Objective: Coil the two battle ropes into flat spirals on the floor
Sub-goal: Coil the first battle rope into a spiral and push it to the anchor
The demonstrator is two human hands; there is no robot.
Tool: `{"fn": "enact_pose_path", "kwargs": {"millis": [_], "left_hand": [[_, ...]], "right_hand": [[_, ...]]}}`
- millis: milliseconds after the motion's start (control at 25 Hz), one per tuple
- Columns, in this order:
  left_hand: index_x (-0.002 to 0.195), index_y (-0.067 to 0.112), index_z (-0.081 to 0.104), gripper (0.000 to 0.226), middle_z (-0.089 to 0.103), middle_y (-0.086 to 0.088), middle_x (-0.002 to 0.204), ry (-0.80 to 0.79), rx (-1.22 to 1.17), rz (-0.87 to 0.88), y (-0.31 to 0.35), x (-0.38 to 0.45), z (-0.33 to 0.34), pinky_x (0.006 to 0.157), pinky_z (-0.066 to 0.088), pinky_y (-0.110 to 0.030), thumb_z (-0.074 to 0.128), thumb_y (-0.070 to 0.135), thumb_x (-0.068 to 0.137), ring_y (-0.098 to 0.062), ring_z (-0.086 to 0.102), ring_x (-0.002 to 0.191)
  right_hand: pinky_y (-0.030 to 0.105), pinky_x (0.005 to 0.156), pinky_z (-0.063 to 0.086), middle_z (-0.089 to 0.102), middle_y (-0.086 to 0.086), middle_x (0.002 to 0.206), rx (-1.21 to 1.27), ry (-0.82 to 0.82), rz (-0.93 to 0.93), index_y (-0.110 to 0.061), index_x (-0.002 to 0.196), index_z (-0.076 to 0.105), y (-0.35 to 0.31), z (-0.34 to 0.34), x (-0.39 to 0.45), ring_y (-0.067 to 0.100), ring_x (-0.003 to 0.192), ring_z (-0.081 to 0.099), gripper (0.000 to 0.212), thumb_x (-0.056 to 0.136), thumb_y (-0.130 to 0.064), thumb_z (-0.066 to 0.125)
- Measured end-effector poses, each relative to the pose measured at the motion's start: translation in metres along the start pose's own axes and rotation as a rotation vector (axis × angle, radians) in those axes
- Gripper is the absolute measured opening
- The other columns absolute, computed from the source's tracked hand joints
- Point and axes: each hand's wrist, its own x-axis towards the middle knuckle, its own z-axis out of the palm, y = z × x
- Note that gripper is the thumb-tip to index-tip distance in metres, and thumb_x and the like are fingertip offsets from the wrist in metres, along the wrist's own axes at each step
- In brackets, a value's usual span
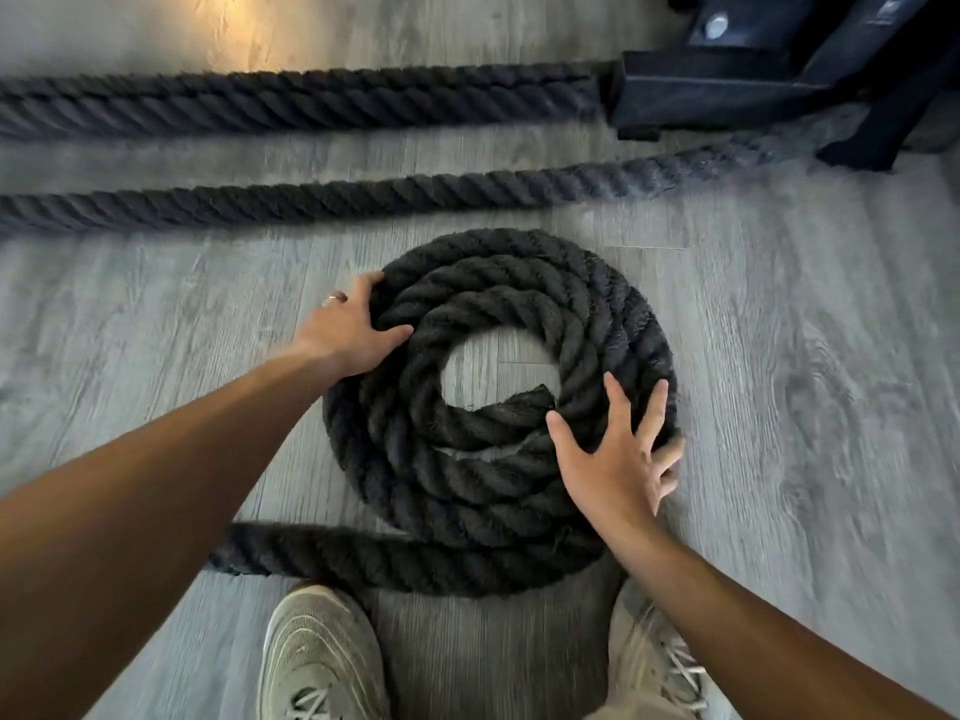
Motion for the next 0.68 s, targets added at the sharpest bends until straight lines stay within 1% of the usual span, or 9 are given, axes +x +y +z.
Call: {"fn": "enact_pose_path", "kwargs": {"millis": [160, 240, 320, 400, 440, 480, 560, 640, 680], "left_hand": [[0.149, 0.041, 0.018, 0.079, 0.042, -0.023, 0.14, 0.084, 0.1, -0.053, -0.007, -0.007, 0.011, 0.093, 0.049, -0.048, 0.056, 0.068, 0.085, -0.043, 0.056, 0.115], [0.147, 0.032, 0.021, 0.08, 0.048, -0.024, 0.134, 0.099, 0.103, -0.118, -0.015, -0.02, 0.014, 0.089, 0.049, -0.048, 0.055, 0.069, 0.084, -0.045, 0.058, 0.111], [0.14, 0.019, 0.025, 0.082, 0.057, -0.026, 0.122, 0.094, 0.075, -0.189, -0.022, -0.041, 0.023, 0.088, 0.051, -0.049, 0.054, 0.07, 0.084, -0.045, 0.06, 0.107], [0.137, 0.008, 0.025, 0.086, 0.062, -0.028, 0.111, 0.112, 0.065, -0.209, -0.028, -0.069, 0.042, 0.086, 0.05, -0.049, 0.052, 0.071, 0.085, -0.046, 0.062, 0.103], [0.138, 0.004, 0.024, 0.089, 0.064, -0.028, 0.107, 0.124, 0.088, -0.198, -0.029, -0.082, 0.051, 0.085, 0.05, -0.049, 0.05, 0.072, 0.085, -0.045, 0.063, 0.101], [0.139, 0.003, 0.023, 0.092, 0.065, -0.027, 0.105, 0.127, 0.135, -0.203, -0.03, -0.091, 0.057, 0.084, 0.05, -0.048, 0.046, 0.074, 0.085, -0.045, 0.063, 0.1], [0.137, 0.005, 0.027, 0.092, 0.065, -0.025, 0.113, 0.105, 0.218, -0.267, -0.032, -0.088, 0.051, 0.088, 0.048, -0.048, 0.039, 0.079, 0.084, -0.043, 0.062, 0.107], [0.13, 0.011, 0.034, 0.081, 0.056, -0.026, 0.126, 0.094, 0.143, -0.282, -0.036, -0.066, 0.032, 0.093, 0.046, -0.05, 0.043, 0.077, 0.084, -0.045, 0.057, 0.115], [0.133, 0.014, 0.035, 0.077, 0.049, -0.026, 0.132, 0.092, 0.081, -0.244, -0.037, -0.052, 0.021, 0.097, 0.044, -0.05, 0.049, 0.073, 0.085, -0.046, 0.055, 0.118]], "right_hand": [[0.068, 0.113, 0.013, -0.025, -0.018, 0.162, -0.11, -0.003, -0.099, -0.057, 0.151, 0.014, -0.002, -0.005, 0.019, 0.047, 0.148, -0.004, 0.08, 0.082, -0.079, 0.049], [0.065, 0.116, 0.01, -0.02, -0.024, 0.162, -0.116, -0.04, -0.2, -0.06, 0.149, 0.022, -0.005, -0.019, 0.043, 0.041, 0.149, -0.004, 0.077, 0.08, -0.079, 0.052], [0.061, 0.117, 0.008, -0.015, -0.029, 0.162, -0.14, -0.127, -0.335, -0.063, 0.145, 0.03, -0.015, -0.039, 0.078, 0.034, 0.15, -0.002, 0.074, 0.079, -0.078, 0.058], [0.059, 0.116, 0.007, -0.01, -0.029, 0.163, -0.17, -0.228, -0.449, -0.063, 0.142, 0.037, -0.031, -0.058, 0.107, 0.03, 0.152, -0.002, 0.071, 0.078, -0.073, 0.066], [0.057, 0.117, 0.006, -0.007, -0.028, 0.164, -0.175, -0.245, -0.483, -0.062, 0.142, 0.039, -0.038, -0.063, 0.117, 0.028, 0.152, -0.003, 0.071, 0.078, -0.07, 0.069], [0.057, 0.117, 0.007, -0.004, -0.024, 0.166, -0.172, -0.231, -0.489, -0.06, 0.143, 0.039, -0.043, -0.064, 0.121, 0.026, 0.153, -0.003, 0.072, 0.078, -0.067, 0.071], [0.059, 0.117, 0.008, -0.001, -0.013, 0.168, -0.143, -0.118, -0.403, -0.054, 0.149, 0.032, -0.047, -0.056, 0.11, 0.027, 0.152, 0.0, 0.079, 0.081, -0.067, 0.068], [0.063, 0.118, 0.007, -0.003, -0.002, 0.169, -0.13, 0.016, -0.268, -0.047, 0.154, 0.021, -0.034, -0.034, 0.076, 0.03, 0.152, -0.002, 0.079, 0.087, -0.071, 0.055], [0.065, 0.118, 0.004, -0.005, 0.003, 0.169, -0.15, 0.062, -0.236, -0.044, 0.156, 0.016, -0.022, -0.021, 0.052, 0.031, 0.152, -0.007, 0.079, 0.089, -0.071, 0.048]]}}
